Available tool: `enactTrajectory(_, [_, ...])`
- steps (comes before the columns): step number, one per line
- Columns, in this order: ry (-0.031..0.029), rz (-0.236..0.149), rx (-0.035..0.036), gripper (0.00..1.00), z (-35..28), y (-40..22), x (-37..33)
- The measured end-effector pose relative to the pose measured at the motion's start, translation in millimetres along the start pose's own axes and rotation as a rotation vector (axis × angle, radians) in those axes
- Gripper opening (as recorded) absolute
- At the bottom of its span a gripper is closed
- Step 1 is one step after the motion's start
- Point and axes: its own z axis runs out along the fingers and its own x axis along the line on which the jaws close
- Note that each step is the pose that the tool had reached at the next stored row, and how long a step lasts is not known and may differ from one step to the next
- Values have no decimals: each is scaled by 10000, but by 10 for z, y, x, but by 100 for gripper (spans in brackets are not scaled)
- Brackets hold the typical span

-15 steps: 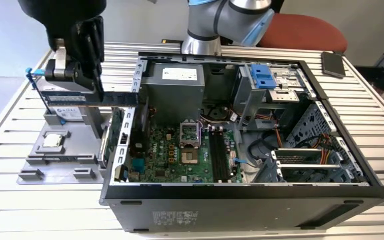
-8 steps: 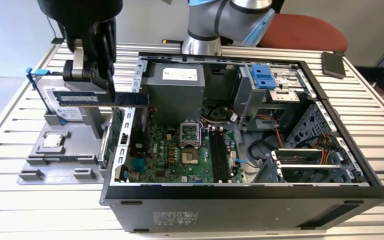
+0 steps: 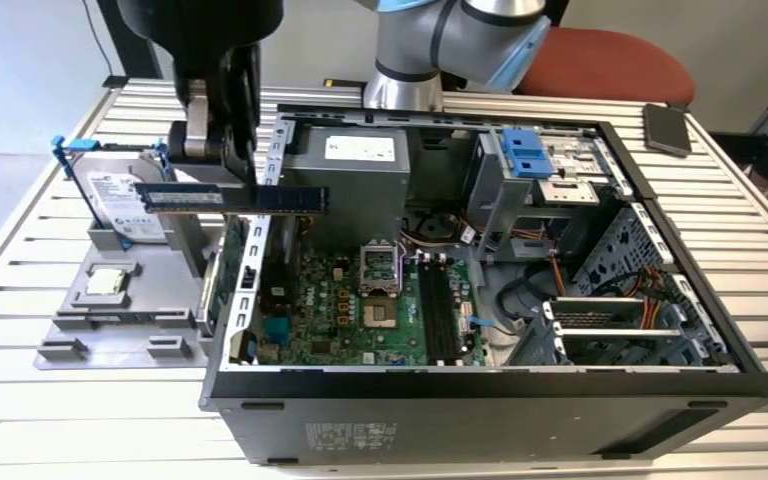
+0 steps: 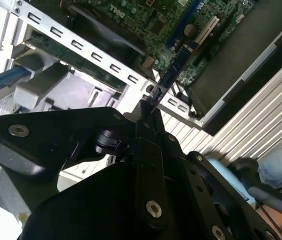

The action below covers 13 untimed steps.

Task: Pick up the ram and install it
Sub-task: 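Pick up the ram and move it above insertion slot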

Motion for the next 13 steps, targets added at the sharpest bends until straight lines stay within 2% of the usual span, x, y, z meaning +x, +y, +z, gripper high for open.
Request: enactTrajectory(13, [1, -1, -17, 0, -9, -285, 0])
